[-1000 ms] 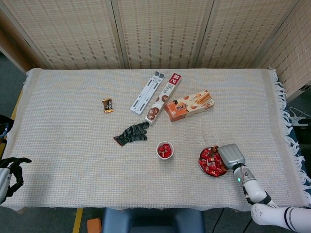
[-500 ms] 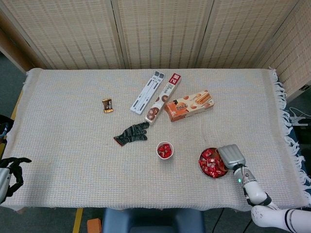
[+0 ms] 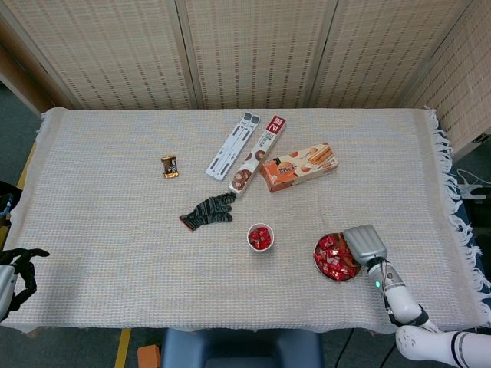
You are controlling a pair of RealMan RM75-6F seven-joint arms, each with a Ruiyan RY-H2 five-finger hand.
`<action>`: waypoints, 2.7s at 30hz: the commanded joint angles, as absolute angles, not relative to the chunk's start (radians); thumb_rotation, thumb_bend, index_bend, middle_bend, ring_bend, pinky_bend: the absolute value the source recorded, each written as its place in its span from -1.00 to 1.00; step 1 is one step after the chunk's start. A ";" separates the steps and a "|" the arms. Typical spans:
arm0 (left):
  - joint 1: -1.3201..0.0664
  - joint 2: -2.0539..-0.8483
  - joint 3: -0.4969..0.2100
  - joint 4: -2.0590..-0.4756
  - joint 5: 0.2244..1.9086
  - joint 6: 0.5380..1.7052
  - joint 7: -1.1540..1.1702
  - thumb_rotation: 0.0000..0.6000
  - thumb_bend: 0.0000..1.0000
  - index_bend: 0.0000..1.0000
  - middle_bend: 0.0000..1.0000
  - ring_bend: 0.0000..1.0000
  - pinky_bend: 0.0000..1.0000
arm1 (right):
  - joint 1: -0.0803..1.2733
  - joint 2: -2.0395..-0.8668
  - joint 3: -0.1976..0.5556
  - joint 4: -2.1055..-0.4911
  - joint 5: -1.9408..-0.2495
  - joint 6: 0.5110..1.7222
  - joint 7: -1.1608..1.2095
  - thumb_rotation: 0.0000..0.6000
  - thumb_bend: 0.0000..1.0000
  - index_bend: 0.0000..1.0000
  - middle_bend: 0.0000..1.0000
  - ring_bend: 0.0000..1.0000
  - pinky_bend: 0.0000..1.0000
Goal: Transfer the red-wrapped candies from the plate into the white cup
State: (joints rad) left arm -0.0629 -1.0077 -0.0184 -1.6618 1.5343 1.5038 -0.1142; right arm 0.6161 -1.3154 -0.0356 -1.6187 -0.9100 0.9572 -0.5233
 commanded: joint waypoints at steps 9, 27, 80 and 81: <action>-0.062 -1.010 -0.018 -1.663 1.538 1.507 -0.102 1.00 -0.16 -0.31 -0.51 -0.45 -0.45 | 0.673 -1.206 0.056 -1.911 -0.907 1.036 -0.615 1.00 -0.48 0.29 0.63 0.54 0.97; -0.061 -1.007 -0.018 -1.659 1.542 1.512 -0.121 1.00 -0.17 -0.31 -0.51 -0.45 -0.45 | 0.838 -1.429 0.155 -1.795 -0.848 0.966 -0.618 1.00 -0.47 0.29 0.63 0.54 0.97; -0.058 -1.010 -0.022 -1.656 1.537 1.518 -0.115 1.00 -0.17 -0.31 -0.51 -0.45 -0.45 | 0.873 -1.559 0.166 -1.595 -0.979 0.897 -0.382 1.00 -0.83 -0.02 0.63 0.54 0.97; -0.058 -1.010 -0.023 -1.656 1.536 1.518 -0.115 1.00 -0.17 -0.31 -0.51 -0.45 -0.45 | 0.873 -1.559 0.166 -1.595 -0.980 0.895 -0.379 1.00 -0.83 -0.03 0.63 0.54 0.97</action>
State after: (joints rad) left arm -0.0576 -1.0101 -0.0225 -1.6562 1.5361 1.5176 -0.1152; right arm 0.8724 -1.5586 0.1659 -1.5954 -0.9792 0.8958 -0.3801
